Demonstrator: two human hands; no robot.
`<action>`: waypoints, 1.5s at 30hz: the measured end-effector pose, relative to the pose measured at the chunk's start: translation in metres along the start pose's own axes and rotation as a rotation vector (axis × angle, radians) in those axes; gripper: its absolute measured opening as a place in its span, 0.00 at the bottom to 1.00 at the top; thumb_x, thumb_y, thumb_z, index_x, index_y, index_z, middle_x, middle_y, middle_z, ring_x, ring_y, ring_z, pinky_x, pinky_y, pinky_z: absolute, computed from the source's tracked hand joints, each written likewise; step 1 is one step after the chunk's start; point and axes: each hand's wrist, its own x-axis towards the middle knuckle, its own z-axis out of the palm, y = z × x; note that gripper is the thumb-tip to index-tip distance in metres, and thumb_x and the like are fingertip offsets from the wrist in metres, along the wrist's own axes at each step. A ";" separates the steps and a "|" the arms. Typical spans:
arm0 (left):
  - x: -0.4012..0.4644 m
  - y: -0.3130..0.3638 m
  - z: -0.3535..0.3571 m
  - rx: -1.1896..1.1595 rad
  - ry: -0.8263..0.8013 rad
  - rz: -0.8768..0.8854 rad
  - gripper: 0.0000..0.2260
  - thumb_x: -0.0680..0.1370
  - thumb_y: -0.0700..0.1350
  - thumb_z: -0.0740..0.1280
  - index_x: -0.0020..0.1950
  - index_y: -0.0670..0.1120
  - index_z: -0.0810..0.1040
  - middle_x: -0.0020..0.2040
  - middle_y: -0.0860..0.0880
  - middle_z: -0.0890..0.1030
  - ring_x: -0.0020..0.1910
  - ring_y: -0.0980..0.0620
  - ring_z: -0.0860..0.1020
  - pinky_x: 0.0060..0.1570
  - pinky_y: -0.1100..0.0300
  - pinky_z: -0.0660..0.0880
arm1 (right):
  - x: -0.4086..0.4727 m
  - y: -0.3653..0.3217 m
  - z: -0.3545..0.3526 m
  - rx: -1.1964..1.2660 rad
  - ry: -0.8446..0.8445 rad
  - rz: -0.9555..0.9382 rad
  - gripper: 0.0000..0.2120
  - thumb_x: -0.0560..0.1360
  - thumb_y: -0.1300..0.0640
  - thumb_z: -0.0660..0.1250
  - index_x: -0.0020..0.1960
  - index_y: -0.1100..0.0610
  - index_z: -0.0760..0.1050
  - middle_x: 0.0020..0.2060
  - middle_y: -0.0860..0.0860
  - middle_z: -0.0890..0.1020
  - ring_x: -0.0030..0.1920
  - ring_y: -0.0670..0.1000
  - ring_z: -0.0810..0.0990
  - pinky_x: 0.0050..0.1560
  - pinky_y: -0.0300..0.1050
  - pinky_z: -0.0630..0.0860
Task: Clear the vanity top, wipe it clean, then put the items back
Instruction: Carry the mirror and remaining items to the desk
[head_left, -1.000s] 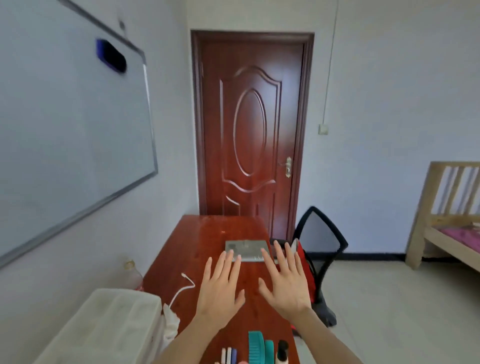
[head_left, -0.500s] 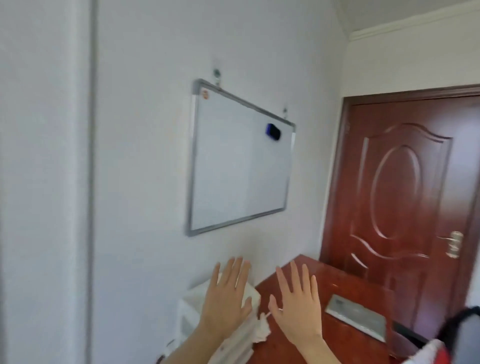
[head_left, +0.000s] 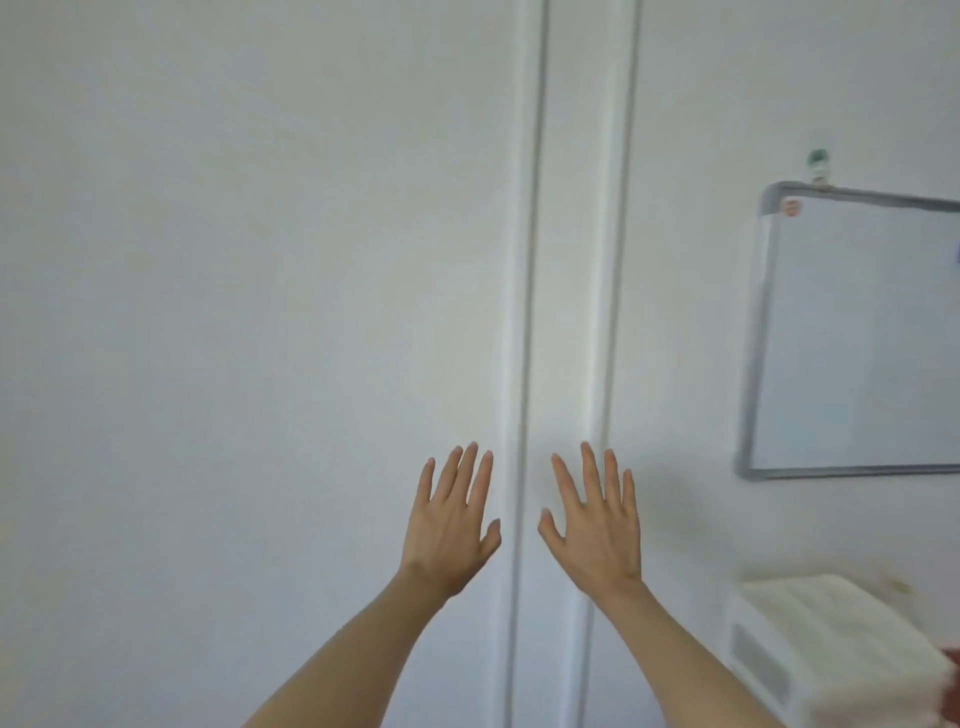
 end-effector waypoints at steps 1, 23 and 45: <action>-0.013 -0.026 -0.010 0.035 -0.001 -0.025 0.30 0.74 0.56 0.53 0.72 0.41 0.60 0.69 0.41 0.70 0.67 0.42 0.70 0.67 0.43 0.59 | 0.005 -0.029 0.001 0.032 0.005 -0.026 0.30 0.72 0.43 0.52 0.70 0.55 0.69 0.70 0.61 0.68 0.70 0.66 0.65 0.68 0.61 0.56; -0.335 -0.409 -0.240 0.902 -0.114 -0.803 0.33 0.71 0.56 0.63 0.71 0.40 0.61 0.68 0.40 0.71 0.66 0.41 0.71 0.64 0.40 0.66 | -0.004 -0.633 -0.015 0.830 0.048 -0.815 0.29 0.72 0.44 0.52 0.71 0.54 0.67 0.70 0.61 0.67 0.70 0.67 0.63 0.69 0.63 0.58; -0.644 -0.398 -0.367 1.300 -0.272 -1.620 0.36 0.68 0.55 0.71 0.70 0.38 0.67 0.68 0.40 0.71 0.66 0.41 0.71 0.64 0.39 0.64 | -0.282 -0.917 -0.113 1.283 -0.172 -1.511 0.30 0.71 0.45 0.54 0.69 0.58 0.69 0.68 0.63 0.69 0.68 0.68 0.66 0.65 0.67 0.63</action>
